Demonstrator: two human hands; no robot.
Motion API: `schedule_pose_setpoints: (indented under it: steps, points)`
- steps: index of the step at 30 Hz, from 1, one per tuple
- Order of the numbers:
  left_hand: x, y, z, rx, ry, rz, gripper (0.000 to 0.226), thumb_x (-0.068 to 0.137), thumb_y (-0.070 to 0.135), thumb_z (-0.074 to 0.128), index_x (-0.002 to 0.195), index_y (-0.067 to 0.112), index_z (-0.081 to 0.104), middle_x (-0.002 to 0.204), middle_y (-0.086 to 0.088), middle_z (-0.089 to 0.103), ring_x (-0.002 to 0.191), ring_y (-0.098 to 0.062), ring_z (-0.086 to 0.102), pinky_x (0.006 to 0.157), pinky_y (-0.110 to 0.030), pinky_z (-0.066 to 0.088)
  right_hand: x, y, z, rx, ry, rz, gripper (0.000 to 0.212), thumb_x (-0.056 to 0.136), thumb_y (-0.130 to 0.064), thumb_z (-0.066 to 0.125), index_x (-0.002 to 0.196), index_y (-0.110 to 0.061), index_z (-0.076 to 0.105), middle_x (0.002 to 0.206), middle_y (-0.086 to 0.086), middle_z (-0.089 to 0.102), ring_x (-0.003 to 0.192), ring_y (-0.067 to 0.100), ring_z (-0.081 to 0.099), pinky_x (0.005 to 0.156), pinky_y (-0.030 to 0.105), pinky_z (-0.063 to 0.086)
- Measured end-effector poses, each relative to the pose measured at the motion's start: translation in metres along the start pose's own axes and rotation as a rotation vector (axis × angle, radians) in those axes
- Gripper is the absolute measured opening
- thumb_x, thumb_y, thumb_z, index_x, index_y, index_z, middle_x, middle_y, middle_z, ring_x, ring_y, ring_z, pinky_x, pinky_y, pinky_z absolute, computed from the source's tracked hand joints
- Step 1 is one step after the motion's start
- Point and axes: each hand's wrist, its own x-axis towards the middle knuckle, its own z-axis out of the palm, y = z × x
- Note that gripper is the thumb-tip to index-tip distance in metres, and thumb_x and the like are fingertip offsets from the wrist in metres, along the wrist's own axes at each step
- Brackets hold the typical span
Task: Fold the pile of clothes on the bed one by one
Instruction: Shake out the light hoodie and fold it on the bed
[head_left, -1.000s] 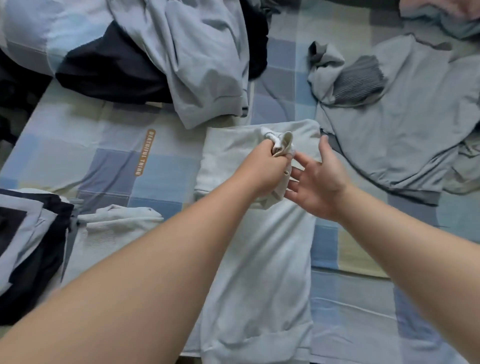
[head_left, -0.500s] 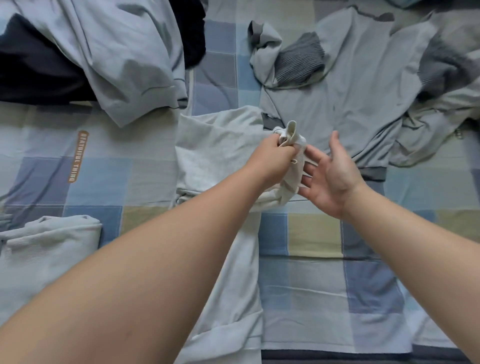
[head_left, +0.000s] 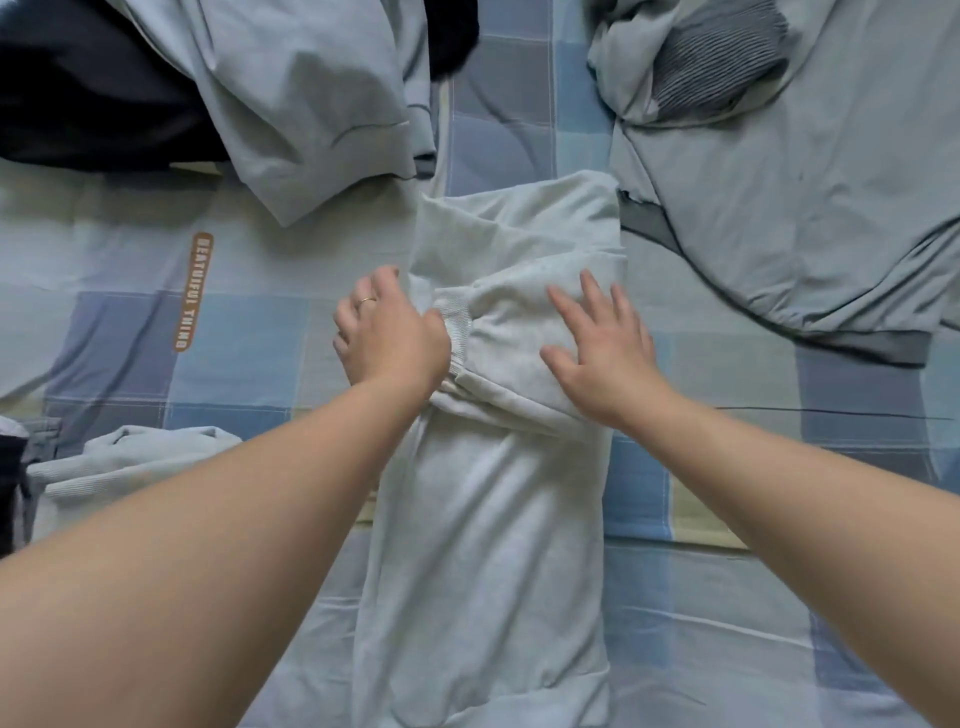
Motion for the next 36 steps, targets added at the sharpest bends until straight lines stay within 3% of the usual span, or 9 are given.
schedule_pose_setpoints:
  steps: [2, 4, 7, 11, 15, 18, 24, 30, 36]
  points:
    - [0.003, -0.004, 0.02, 0.122, 0.057, 0.265, 0.058, 0.1, 0.041, 0.05, 0.153, 0.03, 0.03, 0.166, -0.003, 0.018, 0.153, -0.029, 0.01, 0.121, -0.046, 0.016, 0.014, -0.001, 0.015, -0.11, 0.053, -0.026, 0.065, 0.102, -0.047, 0.04, 0.158, -0.042, 0.008, 0.168, -0.005, -0.014, 0.153, 0.026, -0.017, 0.123, 0.049, -0.006]
    - [0.015, -0.005, 0.042, 0.219, -0.008, 0.515, 0.059, 0.103, 0.049, 0.04, 0.157, 0.038, 0.022, 0.17, 0.001, 0.004, 0.156, -0.026, -0.003, 0.124, -0.047, 0.005, 0.033, 0.004, 0.034, -0.189, 0.072, -0.046, 0.066, 0.101, -0.051, 0.036, 0.158, -0.042, 0.005, 0.167, -0.004, -0.017, 0.153, 0.027, -0.019, 0.122, 0.051, -0.01]
    - [0.043, -0.016, 0.083, 0.35, -0.193, 0.656, 0.063, 0.101, 0.062, 0.027, 0.158, 0.046, 0.005, 0.17, 0.006, -0.007, 0.155, -0.022, -0.011, 0.124, -0.047, -0.004, 0.057, 0.021, 0.063, -0.276, 0.121, -0.068, 0.067, 0.1, -0.055, 0.035, 0.159, -0.041, 0.007, 0.168, -0.002, -0.015, 0.153, 0.029, -0.016, 0.122, 0.052, -0.01]
    - [0.062, -0.043, 0.129, 0.376, -0.14, 0.643, 0.068, 0.096, 0.072, 0.021, 0.156, 0.051, -0.002, 0.169, 0.006, -0.009, 0.156, -0.022, -0.009, 0.124, -0.049, -0.009, 0.074, 0.042, 0.097, -0.301, 0.279, -0.165, 0.069, 0.095, -0.056, 0.043, 0.158, -0.038, 0.022, 0.169, 0.003, 0.001, 0.154, 0.035, -0.002, 0.122, 0.057, -0.003]
    - [0.067, -0.049, 0.146, 0.378, 0.008, 0.697, 0.062, 0.099, 0.063, 0.019, 0.157, 0.047, 0.004, 0.17, 0.004, -0.001, 0.156, -0.025, -0.002, 0.124, -0.052, -0.007, 0.084, 0.052, 0.116, -0.306, 0.45, -0.223, 0.07, 0.089, -0.052, 0.049, 0.155, -0.033, 0.036, 0.166, 0.01, 0.018, 0.152, 0.039, 0.013, 0.121, 0.061, 0.005]
    - [0.07, -0.048, 0.148, 0.378, 0.023, 0.694, 0.061, 0.099, 0.06, 0.02, 0.158, 0.046, 0.007, 0.17, 0.004, 0.002, 0.156, -0.025, 0.0, 0.124, -0.053, -0.006, 0.088, 0.056, 0.118, -0.307, 0.467, -0.237, 0.073, 0.087, -0.052, 0.05, 0.155, -0.032, 0.036, 0.166, 0.011, 0.018, 0.152, 0.039, 0.014, 0.121, 0.061, 0.004]
    - [0.065, -0.038, 0.137, 0.369, -0.068, 0.643, 0.062, 0.101, 0.061, 0.024, 0.157, 0.048, 0.0, 0.169, 0.005, -0.011, 0.155, -0.022, -0.013, 0.123, -0.052, -0.012, 0.084, 0.048, 0.102, -0.263, 0.316, -0.179, 0.074, 0.09, -0.056, 0.04, 0.159, -0.037, 0.02, 0.169, 0.006, 0.001, 0.155, 0.033, -0.001, 0.122, 0.057, -0.003]
    - [-0.028, -0.085, 0.131, 0.312, -0.185, 0.555, 0.065, 0.103, 0.057, 0.024, 0.158, 0.041, -0.007, 0.166, 0.004, -0.023, 0.153, -0.021, -0.024, 0.122, -0.05, -0.016, -0.014, 0.043, 0.121, -0.036, 0.143, 0.044, 0.079, 0.094, -0.054, 0.051, 0.158, -0.043, 0.007, 0.166, 0.007, -0.019, 0.154, 0.025, -0.013, 0.125, 0.043, 0.0]
    - [-0.139, -0.204, 0.135, 0.391, -0.297, 0.596, 0.069, 0.096, 0.058, 0.016, 0.161, 0.035, 0.013, 0.17, 0.004, -0.002, 0.156, -0.018, -0.005, 0.122, -0.048, -0.011, -0.142, 0.049, 0.19, -0.027, -0.053, 0.237, 0.072, 0.098, -0.05, 0.045, 0.159, -0.041, 0.006, 0.166, 0.007, -0.021, 0.154, 0.029, -0.011, 0.125, 0.046, 0.007]
